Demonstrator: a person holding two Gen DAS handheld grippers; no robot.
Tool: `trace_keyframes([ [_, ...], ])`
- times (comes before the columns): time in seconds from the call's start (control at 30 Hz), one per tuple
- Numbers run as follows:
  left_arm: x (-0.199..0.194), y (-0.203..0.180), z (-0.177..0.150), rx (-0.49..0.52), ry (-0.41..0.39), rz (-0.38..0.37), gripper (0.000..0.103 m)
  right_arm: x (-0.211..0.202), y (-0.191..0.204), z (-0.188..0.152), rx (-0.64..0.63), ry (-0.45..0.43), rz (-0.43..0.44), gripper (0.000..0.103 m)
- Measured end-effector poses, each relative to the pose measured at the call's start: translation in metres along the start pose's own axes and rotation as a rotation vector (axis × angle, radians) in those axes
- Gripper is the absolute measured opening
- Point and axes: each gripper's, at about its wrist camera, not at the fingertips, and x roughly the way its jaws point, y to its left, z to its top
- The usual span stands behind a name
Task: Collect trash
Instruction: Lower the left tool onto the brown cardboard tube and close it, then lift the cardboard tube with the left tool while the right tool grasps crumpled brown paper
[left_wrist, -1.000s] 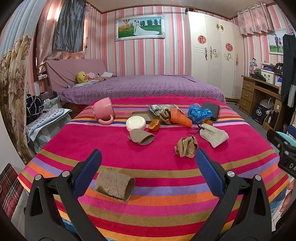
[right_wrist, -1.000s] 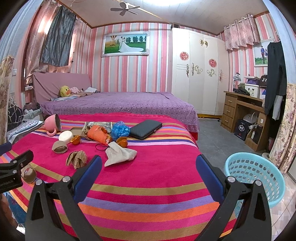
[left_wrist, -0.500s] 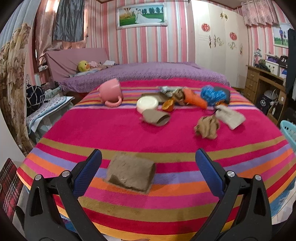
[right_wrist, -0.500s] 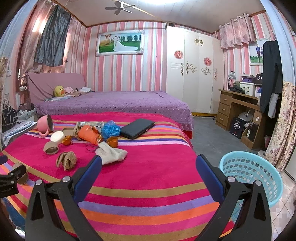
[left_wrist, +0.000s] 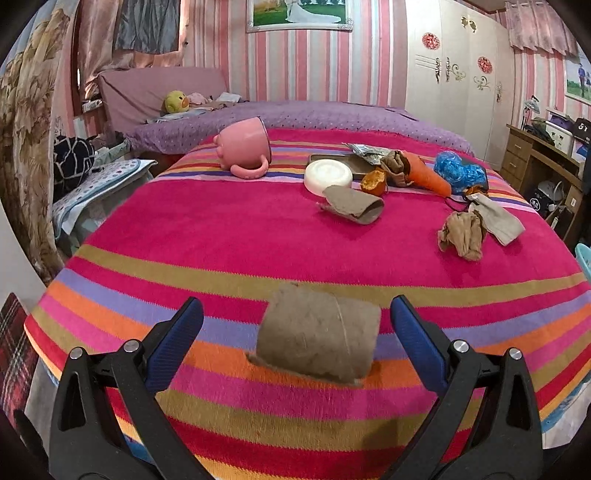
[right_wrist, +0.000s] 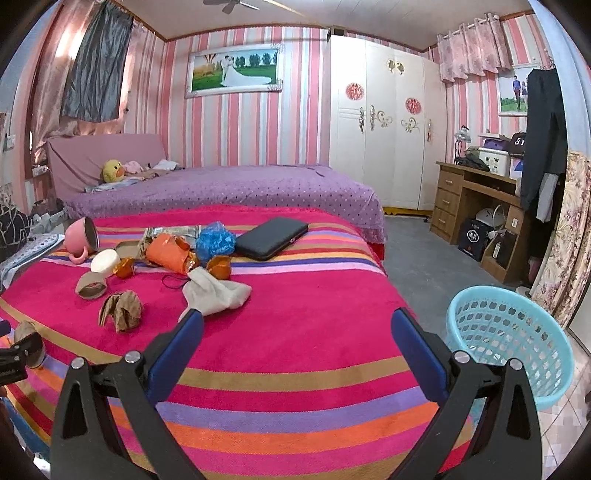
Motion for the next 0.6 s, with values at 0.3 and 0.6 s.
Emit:
trace_keyframes([
  [0.3,0.012,-0.014,0.003,0.037,0.043,-0.093,0.072,0.016,0.020,0.001,0.036,0.052,0.056,0.099],
  [0.6,0.008,-0.006,0.022,0.065,0.015,-0.032,0.055,0.029,0.068,0.000,-0.012,0.086,0.153,0.099],
])
